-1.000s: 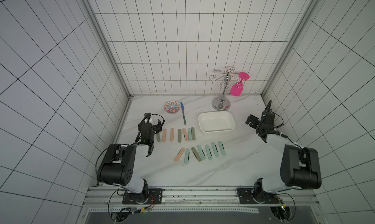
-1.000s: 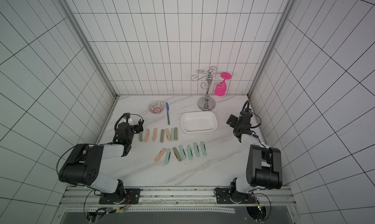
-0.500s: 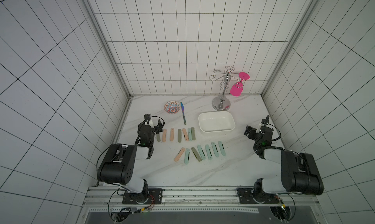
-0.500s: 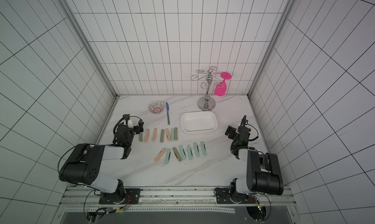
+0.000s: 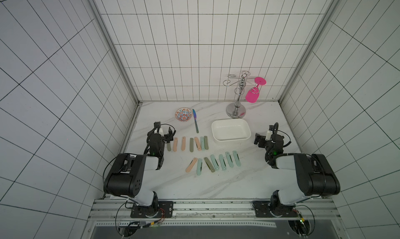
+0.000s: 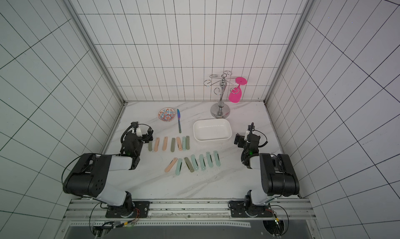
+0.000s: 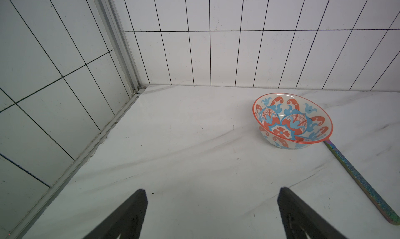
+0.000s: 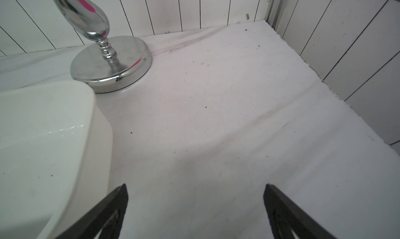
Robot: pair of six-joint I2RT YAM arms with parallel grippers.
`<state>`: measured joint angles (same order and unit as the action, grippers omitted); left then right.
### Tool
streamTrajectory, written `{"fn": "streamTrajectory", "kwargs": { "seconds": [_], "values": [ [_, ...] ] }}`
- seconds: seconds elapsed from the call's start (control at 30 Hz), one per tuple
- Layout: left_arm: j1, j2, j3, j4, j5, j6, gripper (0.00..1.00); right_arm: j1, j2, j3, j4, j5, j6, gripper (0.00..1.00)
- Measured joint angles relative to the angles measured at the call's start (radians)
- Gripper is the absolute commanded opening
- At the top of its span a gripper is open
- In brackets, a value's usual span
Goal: Take the fruit knife out of the storage box
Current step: Reset both arms
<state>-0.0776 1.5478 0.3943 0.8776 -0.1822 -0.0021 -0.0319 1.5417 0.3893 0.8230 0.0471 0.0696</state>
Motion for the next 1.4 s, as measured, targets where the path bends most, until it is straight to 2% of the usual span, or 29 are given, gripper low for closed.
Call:
{"fn": "streamTrajectory", "kwargs": {
  "seconds": [1.23,1.4],
  "values": [
    [0.0,0.0,0.0,0.002,0.0,0.003,0.97,0.002,0.0,0.001,-0.005,0.008,-0.011,0.98],
    [0.0,0.0,0.0,0.002,0.0,0.003,0.97,0.001,0.0,0.014,-0.018,-0.03,-0.031,0.98]
  ]
}}
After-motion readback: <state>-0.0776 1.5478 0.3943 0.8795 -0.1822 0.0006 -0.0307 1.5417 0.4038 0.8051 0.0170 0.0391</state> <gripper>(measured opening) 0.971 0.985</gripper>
